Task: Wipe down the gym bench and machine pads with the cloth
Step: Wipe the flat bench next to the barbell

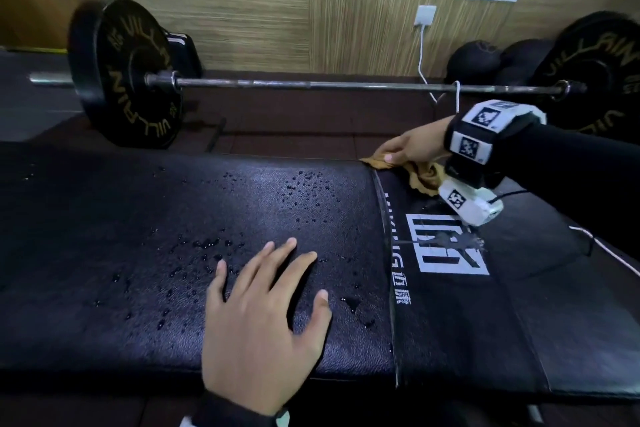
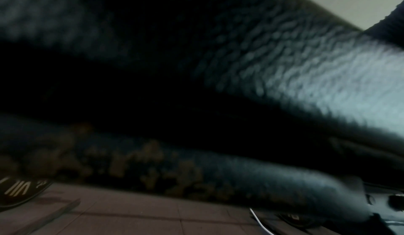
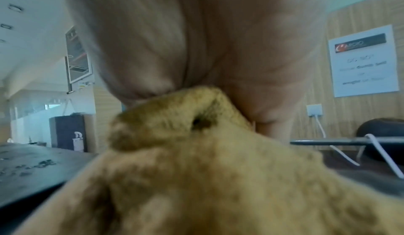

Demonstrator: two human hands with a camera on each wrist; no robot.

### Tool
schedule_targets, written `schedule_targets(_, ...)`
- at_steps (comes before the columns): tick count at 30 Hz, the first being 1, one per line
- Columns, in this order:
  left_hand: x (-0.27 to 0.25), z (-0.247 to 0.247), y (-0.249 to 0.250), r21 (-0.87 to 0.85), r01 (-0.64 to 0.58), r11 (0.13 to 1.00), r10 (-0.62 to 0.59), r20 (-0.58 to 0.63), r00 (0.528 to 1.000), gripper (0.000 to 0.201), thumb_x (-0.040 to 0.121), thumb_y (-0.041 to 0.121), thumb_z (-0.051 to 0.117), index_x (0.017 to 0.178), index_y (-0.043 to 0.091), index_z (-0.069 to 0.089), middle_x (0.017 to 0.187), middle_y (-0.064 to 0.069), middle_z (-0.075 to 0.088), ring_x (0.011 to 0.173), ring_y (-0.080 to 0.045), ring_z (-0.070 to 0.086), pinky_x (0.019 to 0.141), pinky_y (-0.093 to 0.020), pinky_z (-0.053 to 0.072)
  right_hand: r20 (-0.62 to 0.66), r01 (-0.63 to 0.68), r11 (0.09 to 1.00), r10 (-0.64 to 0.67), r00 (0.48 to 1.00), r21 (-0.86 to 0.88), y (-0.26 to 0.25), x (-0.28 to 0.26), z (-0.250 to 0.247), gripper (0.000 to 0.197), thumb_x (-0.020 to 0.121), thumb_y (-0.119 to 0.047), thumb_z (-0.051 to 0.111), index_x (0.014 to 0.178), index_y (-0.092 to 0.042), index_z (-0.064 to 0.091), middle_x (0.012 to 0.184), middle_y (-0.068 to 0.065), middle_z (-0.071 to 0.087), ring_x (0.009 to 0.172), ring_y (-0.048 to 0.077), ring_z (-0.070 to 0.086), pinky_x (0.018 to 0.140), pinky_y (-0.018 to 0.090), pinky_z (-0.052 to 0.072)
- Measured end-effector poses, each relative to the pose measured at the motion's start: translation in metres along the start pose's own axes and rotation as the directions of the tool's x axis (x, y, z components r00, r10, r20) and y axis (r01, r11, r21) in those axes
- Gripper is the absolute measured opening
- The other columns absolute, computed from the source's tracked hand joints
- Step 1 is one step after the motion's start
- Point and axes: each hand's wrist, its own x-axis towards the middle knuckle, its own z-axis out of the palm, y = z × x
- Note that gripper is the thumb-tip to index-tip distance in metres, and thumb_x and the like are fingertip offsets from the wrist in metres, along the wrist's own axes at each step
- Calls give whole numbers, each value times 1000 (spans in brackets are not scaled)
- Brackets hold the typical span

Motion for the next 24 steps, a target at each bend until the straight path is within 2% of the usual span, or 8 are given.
schedule_targets(4,1,-1,1,-8,-1,1000,1,-3,1000,42,79,54,50,118,42,59,135,21,51,130,-3,43,110,-51,26,17,-84,995,84,996,51,16,-8,1,34,101,-25,37,134,-21,46,128,15,55,90,26,54,79,33,48)
schedule_targets(7,0,-1,2,-4,1,1000,-1,1,1000,42,79,54,49,118,42,59,135,21,51,130,-3,43,110,-51,27,2,-35,999,35,999,26,-7,-4,2,36,101,-25,36,136,-22,46,131,10,54,113,26,54,99,33,40)
schedule_targets(10,0,-2,2,-6,0,1000,0,6,1000,42,80,54,49,119,42,59,135,21,51,130,-3,42,111,-50,26,-8,83,995,-84,996,-59,-44,6,8,42,102,-26,36,144,-27,35,144,3,42,126,18,41,104,26,27)
schedule_targets(13,0,-2,2,-12,-1,1000,1,-1,1000,42,80,53,49,119,41,59,136,21,50,131,-2,41,111,-50,25,18,182,956,-183,983,-229,-65,9,17,51,102,-29,34,149,-30,15,158,3,5,144,20,15,115,30,6)
schedule_targets(15,-1,-2,2,-13,-5,1000,5,-6,1000,42,81,53,49,119,41,60,136,21,50,131,-2,41,111,-50,25,81,287,933,-276,958,-219,-65,-4,26,53,102,-23,33,149,-30,9,158,3,-10,145,20,2,114,30,-2)
schedule_targets(19,-1,-1,2,-10,-3,1000,3,-11,1000,42,81,53,48,119,41,60,136,20,51,131,-3,42,111,-51,26,178,498,844,-468,866,-202,-40,-44,57,57,101,-18,36,146,-38,7,155,-5,-18,142,17,-16,117,37,-9)
schedule_targets(21,-1,-1,2,-9,-6,1000,6,-11,1000,42,81,53,47,119,41,60,136,20,51,131,-3,41,111,-51,26,176,557,817,-532,828,-152,-13,-61,65,58,100,-14,39,144,-36,8,155,-7,-16,142,15,-19,117,34,-9)
schedule_targets(24,-1,-1,2,-14,-5,1000,5,-19,1000,43,81,53,47,119,40,60,136,20,51,131,-4,43,110,-51,26,168,484,871,-466,869,-89,36,-77,57,60,98,-15,43,141,-45,14,153,-19,-16,142,10,-19,117,31,-6)
